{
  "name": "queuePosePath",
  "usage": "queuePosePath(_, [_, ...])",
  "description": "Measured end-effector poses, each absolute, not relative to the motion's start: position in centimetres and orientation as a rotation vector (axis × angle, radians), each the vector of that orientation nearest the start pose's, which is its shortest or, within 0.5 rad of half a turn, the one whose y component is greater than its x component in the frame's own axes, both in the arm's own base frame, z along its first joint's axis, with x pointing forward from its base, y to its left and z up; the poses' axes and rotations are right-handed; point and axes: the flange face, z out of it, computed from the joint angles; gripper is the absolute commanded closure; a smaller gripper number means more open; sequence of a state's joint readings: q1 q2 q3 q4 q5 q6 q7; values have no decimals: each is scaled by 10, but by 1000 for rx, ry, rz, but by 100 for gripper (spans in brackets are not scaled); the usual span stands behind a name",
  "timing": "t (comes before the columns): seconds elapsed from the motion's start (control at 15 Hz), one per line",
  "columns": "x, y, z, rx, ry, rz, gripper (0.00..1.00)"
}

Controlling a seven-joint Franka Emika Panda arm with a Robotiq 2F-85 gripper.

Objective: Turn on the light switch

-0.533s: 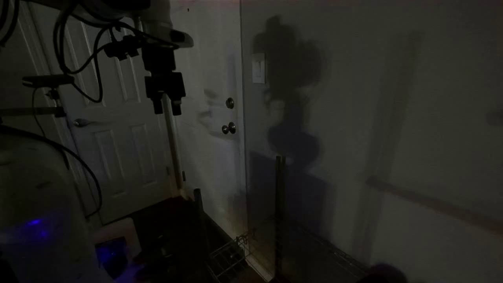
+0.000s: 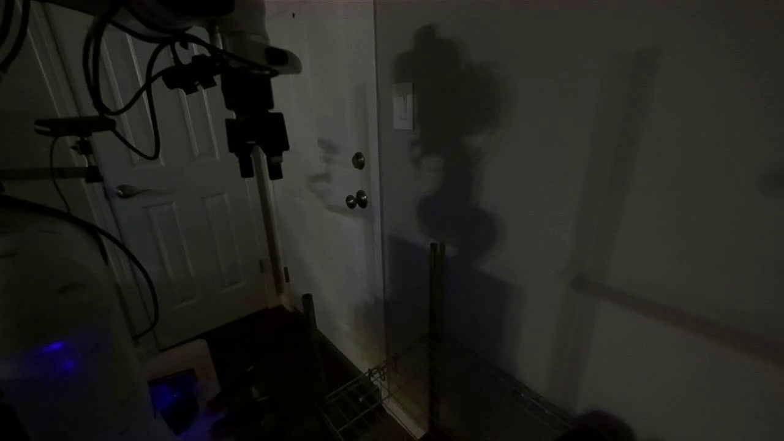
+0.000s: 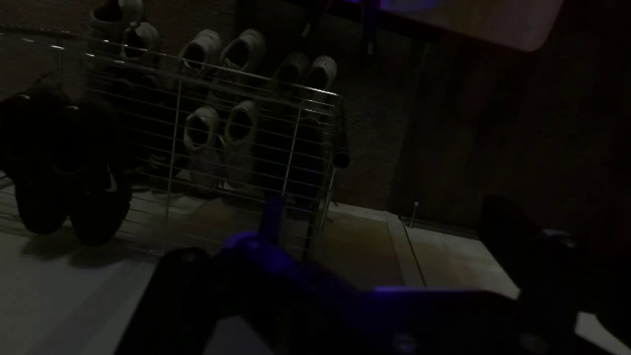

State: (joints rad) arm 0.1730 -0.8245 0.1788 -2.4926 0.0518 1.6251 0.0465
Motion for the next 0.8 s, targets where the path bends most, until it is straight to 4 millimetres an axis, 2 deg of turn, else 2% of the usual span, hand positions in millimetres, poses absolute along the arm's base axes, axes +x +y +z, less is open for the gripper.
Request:
queuePosePath(0.47, [278,119,538,-3204,-390,48,0])
queuePosePath(0.67, [284,129,542,-3208,-393,-43,0])
queuePosePath(0.8, [291,142,552,-3204,-386,-160,0])
